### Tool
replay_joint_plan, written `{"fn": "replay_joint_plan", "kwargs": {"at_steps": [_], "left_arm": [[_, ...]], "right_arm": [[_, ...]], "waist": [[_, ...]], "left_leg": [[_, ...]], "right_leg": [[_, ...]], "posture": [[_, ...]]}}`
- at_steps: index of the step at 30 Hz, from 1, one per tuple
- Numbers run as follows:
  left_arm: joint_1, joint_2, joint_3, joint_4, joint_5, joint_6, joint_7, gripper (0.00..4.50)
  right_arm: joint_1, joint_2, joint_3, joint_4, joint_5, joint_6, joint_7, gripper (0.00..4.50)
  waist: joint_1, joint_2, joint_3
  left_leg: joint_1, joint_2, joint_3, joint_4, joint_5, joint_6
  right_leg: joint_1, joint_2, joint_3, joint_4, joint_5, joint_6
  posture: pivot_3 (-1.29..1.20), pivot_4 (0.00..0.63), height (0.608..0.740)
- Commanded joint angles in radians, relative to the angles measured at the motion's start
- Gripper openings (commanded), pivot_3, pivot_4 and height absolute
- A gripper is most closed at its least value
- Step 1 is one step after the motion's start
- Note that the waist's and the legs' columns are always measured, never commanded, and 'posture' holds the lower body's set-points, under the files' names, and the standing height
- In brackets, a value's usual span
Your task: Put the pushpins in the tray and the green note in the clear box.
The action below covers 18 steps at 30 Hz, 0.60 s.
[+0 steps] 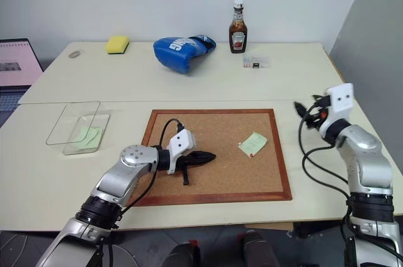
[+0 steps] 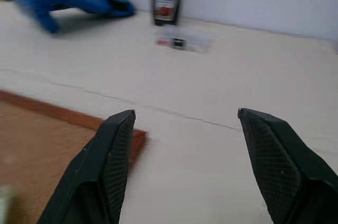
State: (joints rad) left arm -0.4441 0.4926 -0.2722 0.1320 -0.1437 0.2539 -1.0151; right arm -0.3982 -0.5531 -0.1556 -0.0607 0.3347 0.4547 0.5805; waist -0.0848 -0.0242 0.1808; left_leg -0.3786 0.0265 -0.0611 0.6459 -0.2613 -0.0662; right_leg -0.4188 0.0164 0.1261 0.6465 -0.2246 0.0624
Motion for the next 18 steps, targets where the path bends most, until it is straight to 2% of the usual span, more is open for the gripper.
{"fn": "replay_joint_plan", "kwargs": {"at_steps": [1,10,18], "left_arm": [[0.020,0.002,-0.030,0.022,0.029,0.019,-0.008,0.00],[0.021,0.010,-0.028,0.019,0.033,0.015,-0.008,0.00],[0.025,0.010,-0.026,0.017,0.035,0.009,-0.003,0.00]], "right_arm": [[0.053,-0.022,0.125,-0.139,-0.003,-0.003,0.108,3.29],[0.103,-0.005,0.265,-0.172,-0.023,-0.018,0.184,3.29],[0.153,0.020,0.317,-0.122,-0.073,-0.063,0.189,3.29]], "waist": [[0.001,0.000,0.000],[0.001,0.000,0.000],[0.001,0.000,0.000]], "left_leg": [[0.000,0.000,0.000,0.000,0.000,0.000],[0.000,0.000,0.000,0.000,0.000,0.000],[0.000,0.000,0.000,0.000,0.000,0.000]], "right_leg": [[0.000,0.000,0.000,0.000,0.000,0.000],[0.000,0.000,0.000,0.000,0.000,0.000],[0.000,0.000,0.000,0.000,0.000,0.000]], "posture": [[0.00,0.150,0.740],[0.00,0.150,0.740],[0.00,0.150,0.740]]}}
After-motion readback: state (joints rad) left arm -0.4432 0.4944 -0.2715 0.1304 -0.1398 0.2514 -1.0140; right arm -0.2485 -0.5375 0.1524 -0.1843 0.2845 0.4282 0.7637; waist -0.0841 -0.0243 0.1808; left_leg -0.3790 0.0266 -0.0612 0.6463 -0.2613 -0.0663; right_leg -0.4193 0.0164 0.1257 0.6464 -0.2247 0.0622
